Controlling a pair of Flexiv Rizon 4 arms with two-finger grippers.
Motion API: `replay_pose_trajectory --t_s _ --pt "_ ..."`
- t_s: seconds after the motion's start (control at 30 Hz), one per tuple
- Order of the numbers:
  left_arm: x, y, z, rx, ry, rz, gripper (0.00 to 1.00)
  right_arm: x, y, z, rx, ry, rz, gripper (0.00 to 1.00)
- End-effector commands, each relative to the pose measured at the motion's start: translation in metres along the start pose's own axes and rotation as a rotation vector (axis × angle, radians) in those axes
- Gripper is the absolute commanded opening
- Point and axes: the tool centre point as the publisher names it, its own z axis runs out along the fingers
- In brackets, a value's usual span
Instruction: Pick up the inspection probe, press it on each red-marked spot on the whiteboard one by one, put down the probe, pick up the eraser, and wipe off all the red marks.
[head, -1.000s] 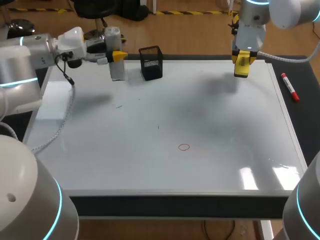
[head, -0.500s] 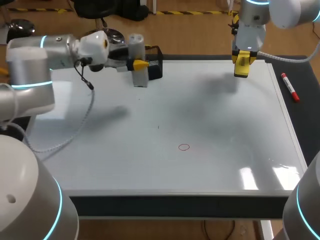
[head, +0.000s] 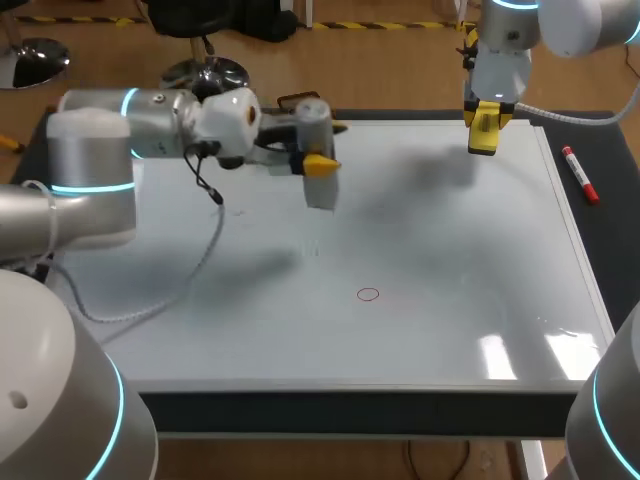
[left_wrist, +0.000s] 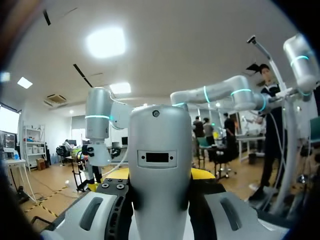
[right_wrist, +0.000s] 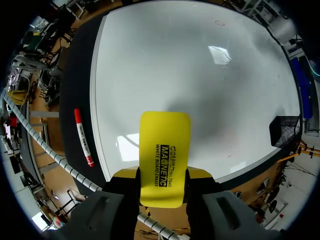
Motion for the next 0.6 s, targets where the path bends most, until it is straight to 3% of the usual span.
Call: replay_pose_trajectory --t_s 0.03,0.33,0.6 --pt "0.010 0.006 0.017 0.007 0.010 -0.008 0.00 0.001 -0.001 -0.001 0.000 0.004 -0.002 0.00" --pt "0.040 0.015 0.030 0.037 0.046 -0.069 0.00 0.001 -0.001 -0.001 0.000 0.004 -0.002 0.00" --pt "0.055 0.025 0.044 0.068 0.082 -0.103 0.00 0.001 -0.001 -0.001 0.000 0.004 -0.002 0.00"
